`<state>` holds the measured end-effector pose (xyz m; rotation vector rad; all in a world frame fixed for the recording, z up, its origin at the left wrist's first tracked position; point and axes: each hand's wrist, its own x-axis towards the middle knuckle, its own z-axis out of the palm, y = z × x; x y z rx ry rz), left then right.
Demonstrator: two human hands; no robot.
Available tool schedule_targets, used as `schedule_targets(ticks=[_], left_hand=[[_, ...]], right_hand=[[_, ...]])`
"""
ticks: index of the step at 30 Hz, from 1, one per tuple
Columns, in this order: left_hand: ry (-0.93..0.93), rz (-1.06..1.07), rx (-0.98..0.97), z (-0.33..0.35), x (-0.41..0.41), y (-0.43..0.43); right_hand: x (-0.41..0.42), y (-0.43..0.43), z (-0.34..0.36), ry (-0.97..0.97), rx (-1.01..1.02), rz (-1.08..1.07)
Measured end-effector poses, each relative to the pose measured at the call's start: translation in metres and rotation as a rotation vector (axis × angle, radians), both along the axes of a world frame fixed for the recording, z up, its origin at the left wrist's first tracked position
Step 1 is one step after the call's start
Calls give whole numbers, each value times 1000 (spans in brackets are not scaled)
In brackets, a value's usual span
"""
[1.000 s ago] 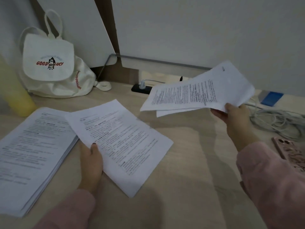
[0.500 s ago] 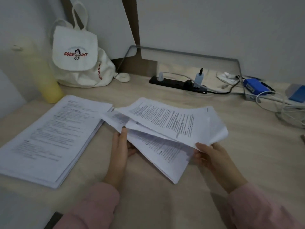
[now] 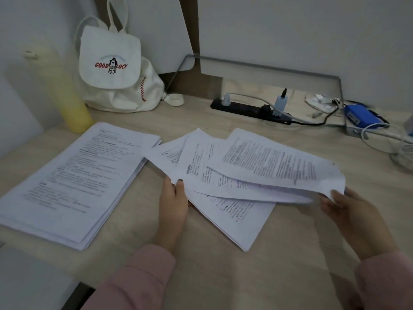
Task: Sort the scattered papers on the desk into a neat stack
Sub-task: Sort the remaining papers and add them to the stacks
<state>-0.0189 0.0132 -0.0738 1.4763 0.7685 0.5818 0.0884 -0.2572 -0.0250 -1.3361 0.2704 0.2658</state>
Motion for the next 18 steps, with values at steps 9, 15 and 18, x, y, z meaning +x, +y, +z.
schedule_targets(ticks=[9, 15, 18], left_hand=[[-68, -39, -68, 0, -5, 0], [-93, -180, -214, 11, 2, -9], [-15, -212, -124, 9, 13, -16]], right_hand=[[-6, 17, -11, -3, -227, 209], [-19, 36, -19, -67, -471, 394], [-18, 37, -21, -70, -544, 484]])
